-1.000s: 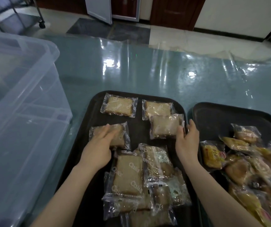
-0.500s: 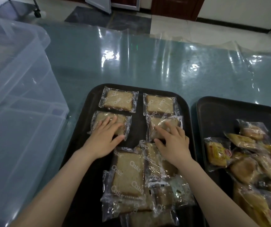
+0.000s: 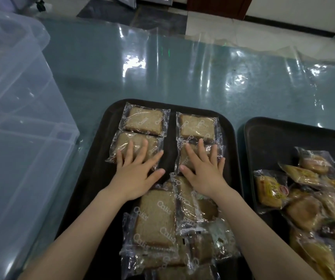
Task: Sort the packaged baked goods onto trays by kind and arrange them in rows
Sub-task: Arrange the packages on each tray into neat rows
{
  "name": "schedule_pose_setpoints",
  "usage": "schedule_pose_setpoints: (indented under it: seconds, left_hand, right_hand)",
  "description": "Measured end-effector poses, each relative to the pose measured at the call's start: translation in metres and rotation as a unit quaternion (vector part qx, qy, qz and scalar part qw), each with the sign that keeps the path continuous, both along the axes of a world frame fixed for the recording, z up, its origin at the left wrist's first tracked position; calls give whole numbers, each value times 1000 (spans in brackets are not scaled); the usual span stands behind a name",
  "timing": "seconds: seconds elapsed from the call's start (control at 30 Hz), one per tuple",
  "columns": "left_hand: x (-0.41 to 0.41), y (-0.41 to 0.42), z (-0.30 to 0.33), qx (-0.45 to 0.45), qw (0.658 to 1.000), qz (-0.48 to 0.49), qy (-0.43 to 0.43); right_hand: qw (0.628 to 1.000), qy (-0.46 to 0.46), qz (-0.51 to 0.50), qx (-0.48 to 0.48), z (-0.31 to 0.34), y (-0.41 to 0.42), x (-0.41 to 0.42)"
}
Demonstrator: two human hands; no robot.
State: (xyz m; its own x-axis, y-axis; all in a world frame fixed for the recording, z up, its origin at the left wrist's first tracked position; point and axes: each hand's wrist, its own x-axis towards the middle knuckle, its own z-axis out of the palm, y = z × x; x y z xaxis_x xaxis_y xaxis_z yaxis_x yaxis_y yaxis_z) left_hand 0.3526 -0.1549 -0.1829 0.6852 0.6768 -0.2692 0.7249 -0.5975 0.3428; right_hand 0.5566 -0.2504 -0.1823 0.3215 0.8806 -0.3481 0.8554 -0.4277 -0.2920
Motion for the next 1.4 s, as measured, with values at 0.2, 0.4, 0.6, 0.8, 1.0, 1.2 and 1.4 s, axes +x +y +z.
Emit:
schedule_pose_setpoints:
  seconds: [0.2,0.4,0.6,0.8,1.0,1.2,1.4]
  left_hand:
    - [5,-2,-6,-35,996,-30,78]
    - [-12,-27,28,17,998,34,-57]
    - [-28,-105,45,-173,961,167,-140]
    - [-31,-144,24,-113,991,66,9]
    - [-67,-147,14,-153,988,5,-12]
    - [-98,-164,14,-136,990,-28,-29]
    - [-127,-145,30,74,993,-42,77]
  right_hand:
    - [999,-23,24,-33,0,11,-6]
    - [981,-65,-57,172,20,-17,-13]
    - [960,140,-158,183,28,-81,-41]
    - [982,125,-83,116,25,-115,-65]
    - [988,131,-39,68,27,-149,-77]
    - [986,150,9,66,29,-173,-86]
    - [994,67,-18,84,38,-180,-88]
